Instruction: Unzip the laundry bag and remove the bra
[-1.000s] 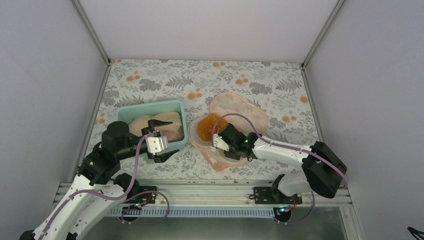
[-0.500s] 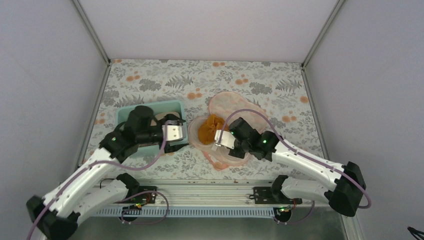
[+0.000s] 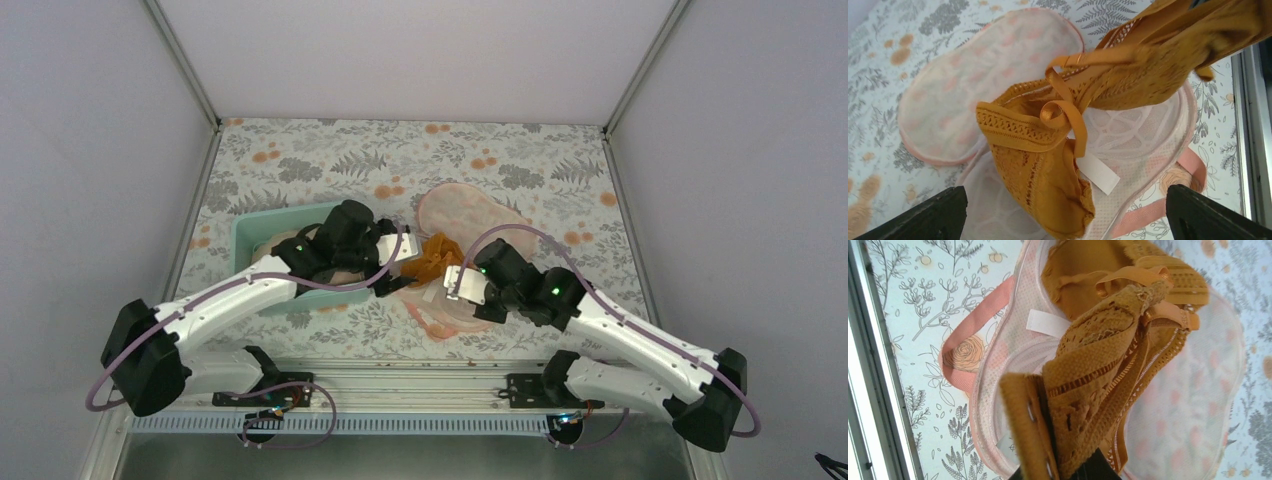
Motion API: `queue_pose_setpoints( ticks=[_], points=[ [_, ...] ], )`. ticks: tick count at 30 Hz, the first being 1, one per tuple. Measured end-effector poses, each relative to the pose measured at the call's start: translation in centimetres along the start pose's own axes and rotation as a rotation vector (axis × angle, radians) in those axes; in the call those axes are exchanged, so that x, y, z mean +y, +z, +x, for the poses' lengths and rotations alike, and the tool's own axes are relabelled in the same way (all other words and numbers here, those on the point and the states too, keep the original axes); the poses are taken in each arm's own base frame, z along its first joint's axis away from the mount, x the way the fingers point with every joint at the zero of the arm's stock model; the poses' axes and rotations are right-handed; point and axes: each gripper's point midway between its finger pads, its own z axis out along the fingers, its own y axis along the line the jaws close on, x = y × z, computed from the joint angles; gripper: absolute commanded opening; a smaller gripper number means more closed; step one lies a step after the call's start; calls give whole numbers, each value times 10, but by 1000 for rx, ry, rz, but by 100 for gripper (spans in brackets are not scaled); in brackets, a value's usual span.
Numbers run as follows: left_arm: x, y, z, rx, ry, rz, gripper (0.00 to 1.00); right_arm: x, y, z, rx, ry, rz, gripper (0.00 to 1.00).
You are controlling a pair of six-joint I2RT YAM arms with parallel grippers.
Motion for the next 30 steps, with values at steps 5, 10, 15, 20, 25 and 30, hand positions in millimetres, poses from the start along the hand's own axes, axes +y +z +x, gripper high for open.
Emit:
queue_pose_setpoints(
  ticks=[5,10,15,20,25,30],
  points=[
    [6,18,4,11,-36,-31,100,-2,-21,-8,-43,-15,-4,4],
    [15,30,14,21,-28,-80,100,-4,-43,-24,-105,-34,-17,4],
    [12,34,23,24,-44,-76,98,-13,-73,-46,-206,-52,3,4],
    [12,30,22,8,-75,-86,87,-16,-87,-60,-262,-59,0,4],
    [15,17,7,-35,-104,-109,43,-16,-96,-70,-302,-59,-13,4],
    [24,-3,-10,-81,-113,-167,4,-15,-112,-83,-374,-57,-28,4]
  ],
)
